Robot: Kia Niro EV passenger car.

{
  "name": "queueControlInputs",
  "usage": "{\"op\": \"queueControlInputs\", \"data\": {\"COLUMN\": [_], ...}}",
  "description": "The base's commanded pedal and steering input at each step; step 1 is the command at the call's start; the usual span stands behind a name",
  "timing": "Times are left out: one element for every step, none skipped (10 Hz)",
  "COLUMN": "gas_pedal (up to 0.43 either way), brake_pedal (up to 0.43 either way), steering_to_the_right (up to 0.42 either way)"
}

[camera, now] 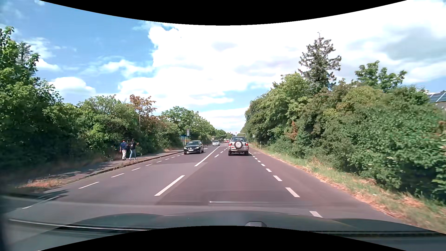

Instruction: Follow the waypoints while adhering to traffic rules and regulations

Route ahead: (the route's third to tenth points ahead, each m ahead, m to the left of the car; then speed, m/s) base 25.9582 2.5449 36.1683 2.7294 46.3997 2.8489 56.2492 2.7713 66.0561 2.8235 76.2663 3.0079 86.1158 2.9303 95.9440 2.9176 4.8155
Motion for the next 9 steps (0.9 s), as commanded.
{"op": "queueControlInputs", "data": {"gas_pedal": [0.0,0.0,0.0,0.0,0.0,0.0,0.0,0.0,0.0], "brake_pedal": [0.0,0.0,0.0,0.0,0.0,0.0,0.0,0.0,0.0], "steering_to_the_right": [-0.006,-0.006,-0.006,-0.006,-0.006,-0.006,-0.005,-0.005,-0.006]}}
